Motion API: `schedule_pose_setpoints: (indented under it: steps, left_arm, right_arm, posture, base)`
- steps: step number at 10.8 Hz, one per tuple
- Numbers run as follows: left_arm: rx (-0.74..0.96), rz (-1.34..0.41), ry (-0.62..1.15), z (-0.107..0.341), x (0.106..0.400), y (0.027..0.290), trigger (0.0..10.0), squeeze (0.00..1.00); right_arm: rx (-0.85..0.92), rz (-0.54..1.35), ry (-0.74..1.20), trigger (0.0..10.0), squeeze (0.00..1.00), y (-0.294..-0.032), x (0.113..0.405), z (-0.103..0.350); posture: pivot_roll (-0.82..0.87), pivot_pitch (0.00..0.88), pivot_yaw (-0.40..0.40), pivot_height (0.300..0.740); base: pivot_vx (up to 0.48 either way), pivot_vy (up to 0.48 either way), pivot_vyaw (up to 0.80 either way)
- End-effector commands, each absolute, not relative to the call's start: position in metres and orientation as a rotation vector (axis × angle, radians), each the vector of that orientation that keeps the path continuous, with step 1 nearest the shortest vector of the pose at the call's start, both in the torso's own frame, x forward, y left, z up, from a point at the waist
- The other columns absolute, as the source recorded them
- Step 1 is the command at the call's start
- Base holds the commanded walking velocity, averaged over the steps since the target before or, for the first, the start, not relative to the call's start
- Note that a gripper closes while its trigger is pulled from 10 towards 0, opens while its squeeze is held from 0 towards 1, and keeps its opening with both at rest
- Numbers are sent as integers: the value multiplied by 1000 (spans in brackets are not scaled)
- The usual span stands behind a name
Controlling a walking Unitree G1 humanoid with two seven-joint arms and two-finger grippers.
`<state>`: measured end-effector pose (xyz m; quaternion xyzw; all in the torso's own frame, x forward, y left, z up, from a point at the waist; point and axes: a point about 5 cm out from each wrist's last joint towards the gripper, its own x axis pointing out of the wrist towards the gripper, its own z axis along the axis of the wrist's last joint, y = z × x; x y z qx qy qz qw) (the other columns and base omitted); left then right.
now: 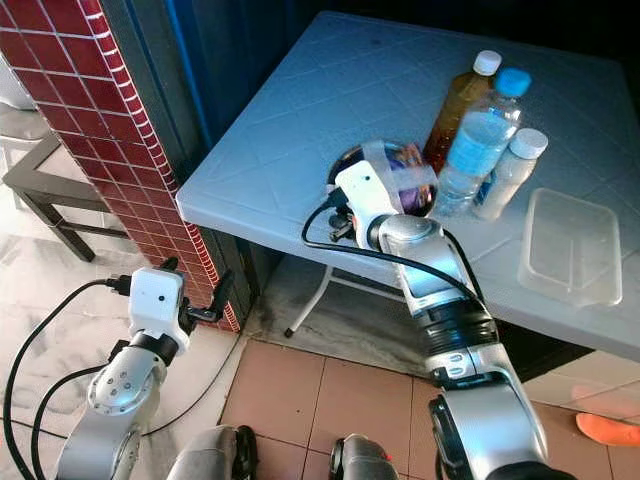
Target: Restocking fridge
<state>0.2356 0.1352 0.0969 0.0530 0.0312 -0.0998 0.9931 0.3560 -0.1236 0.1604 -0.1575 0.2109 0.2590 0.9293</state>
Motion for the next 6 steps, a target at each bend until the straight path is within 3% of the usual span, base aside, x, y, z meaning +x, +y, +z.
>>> schedule_pose_setpoints:
  steps: [1, 6]
  left_arm:
    - [118, -199, 88, 93, 233, 136, 10000, 0]
    - [114, -189, 88, 93, 233, 136, 10000, 0]
  right_arm:
    - [-319, 550, 506, 0, 0, -124, 349, 143]
    - [-356, 627, 391, 0, 0, -112, 348, 152]
  posture:
    - [20, 118, -8, 740]
    - [24, 118, -11, 740]
  base:
    - [0, 0, 0]
    - [0, 0, 0]
